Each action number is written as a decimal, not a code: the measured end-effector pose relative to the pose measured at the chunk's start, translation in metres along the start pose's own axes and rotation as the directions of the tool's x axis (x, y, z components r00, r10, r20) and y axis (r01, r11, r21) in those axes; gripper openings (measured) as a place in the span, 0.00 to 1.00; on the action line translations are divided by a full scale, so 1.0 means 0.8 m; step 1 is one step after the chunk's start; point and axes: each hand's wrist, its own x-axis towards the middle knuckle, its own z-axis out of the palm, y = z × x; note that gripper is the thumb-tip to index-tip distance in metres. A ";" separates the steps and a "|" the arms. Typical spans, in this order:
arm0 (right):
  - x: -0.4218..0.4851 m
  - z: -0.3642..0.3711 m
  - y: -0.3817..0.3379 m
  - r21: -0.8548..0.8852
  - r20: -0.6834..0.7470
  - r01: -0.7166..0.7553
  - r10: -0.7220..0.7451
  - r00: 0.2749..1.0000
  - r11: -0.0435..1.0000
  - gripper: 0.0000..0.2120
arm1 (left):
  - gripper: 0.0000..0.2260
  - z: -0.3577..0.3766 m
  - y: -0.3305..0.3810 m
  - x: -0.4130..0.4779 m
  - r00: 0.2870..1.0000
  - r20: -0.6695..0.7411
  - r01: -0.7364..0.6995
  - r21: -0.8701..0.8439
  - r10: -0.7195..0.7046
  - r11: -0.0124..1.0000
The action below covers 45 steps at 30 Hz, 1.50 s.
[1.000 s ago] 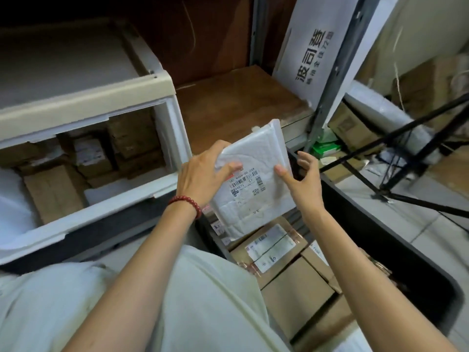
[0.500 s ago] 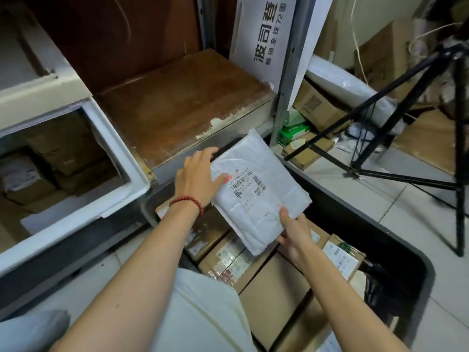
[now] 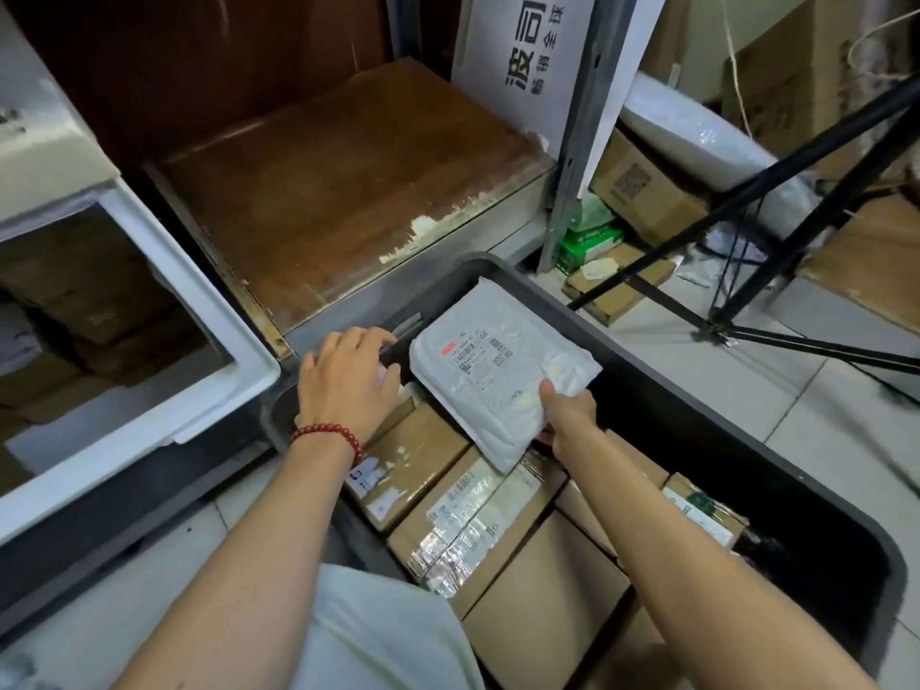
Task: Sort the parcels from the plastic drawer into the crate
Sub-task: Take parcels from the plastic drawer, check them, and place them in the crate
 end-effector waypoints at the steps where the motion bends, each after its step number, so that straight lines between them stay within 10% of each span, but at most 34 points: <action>1: 0.006 0.005 0.001 -0.045 -0.023 0.011 -0.012 1.000 0.999 0.21 | 0.15 0.000 -0.004 -0.001 1.000 -0.009 -0.002 0.000 0.002 1.000; 11: 0.008 0.009 0.004 -0.704 -0.134 0.086 -0.251 0.959 0.705 0.44 | 0.14 0.002 -0.028 -0.006 0.999 -0.039 0.006 -0.010 -0.006 1.000; 45: -0.056 -0.045 0.051 -0.793 0.341 0.459 -0.332 0.880 0.401 0.32 | 0.14 -0.032 -0.058 -0.055 0.996 -0.059 0.070 -0.061 -0.073 0.996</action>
